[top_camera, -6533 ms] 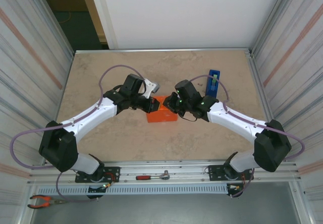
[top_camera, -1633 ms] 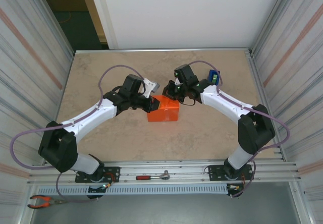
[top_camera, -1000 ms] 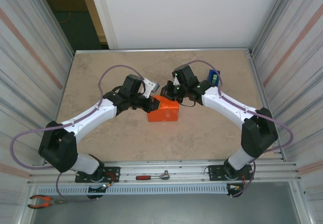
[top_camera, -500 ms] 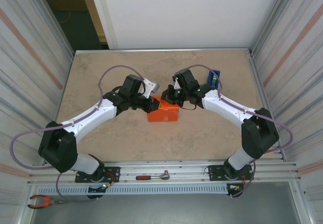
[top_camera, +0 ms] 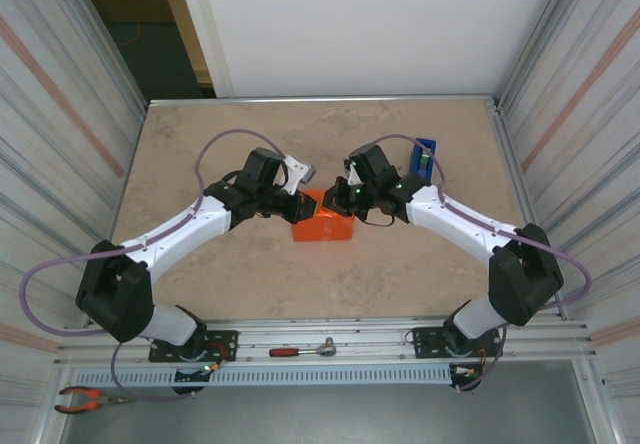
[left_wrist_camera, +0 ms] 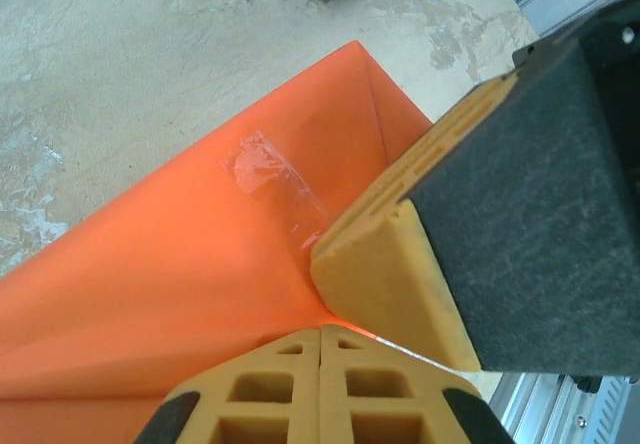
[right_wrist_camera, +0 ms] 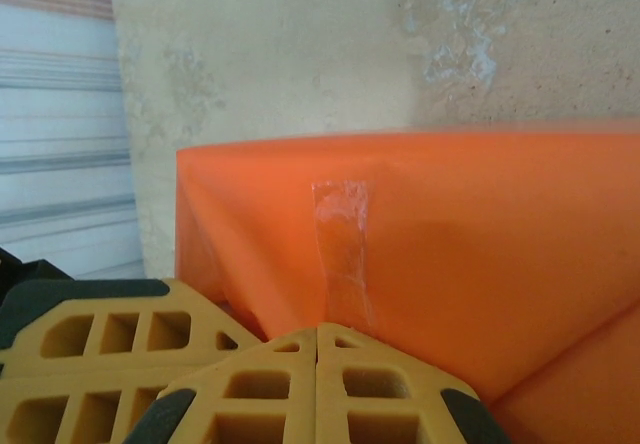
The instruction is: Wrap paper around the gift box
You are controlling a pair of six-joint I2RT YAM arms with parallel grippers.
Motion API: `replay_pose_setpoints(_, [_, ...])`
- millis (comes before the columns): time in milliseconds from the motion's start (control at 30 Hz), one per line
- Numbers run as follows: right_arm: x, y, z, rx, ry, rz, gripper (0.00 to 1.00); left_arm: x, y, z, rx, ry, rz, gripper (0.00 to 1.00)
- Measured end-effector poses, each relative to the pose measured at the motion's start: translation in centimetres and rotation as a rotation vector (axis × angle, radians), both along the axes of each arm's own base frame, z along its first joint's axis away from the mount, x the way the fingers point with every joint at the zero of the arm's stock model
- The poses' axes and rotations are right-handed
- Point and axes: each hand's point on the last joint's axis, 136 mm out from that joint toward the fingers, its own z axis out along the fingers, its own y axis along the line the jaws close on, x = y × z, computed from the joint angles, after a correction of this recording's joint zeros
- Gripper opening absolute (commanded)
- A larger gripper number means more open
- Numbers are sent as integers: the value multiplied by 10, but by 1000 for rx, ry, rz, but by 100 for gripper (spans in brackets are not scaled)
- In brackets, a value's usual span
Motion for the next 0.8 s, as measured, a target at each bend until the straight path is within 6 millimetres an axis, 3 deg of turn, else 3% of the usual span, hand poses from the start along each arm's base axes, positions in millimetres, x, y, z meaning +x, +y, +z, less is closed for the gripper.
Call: replay_pose_setpoints(800, [-29, -4, -5, 7, -10, 39, 0, -1, 0, 0, 0, 1, -2, 0])
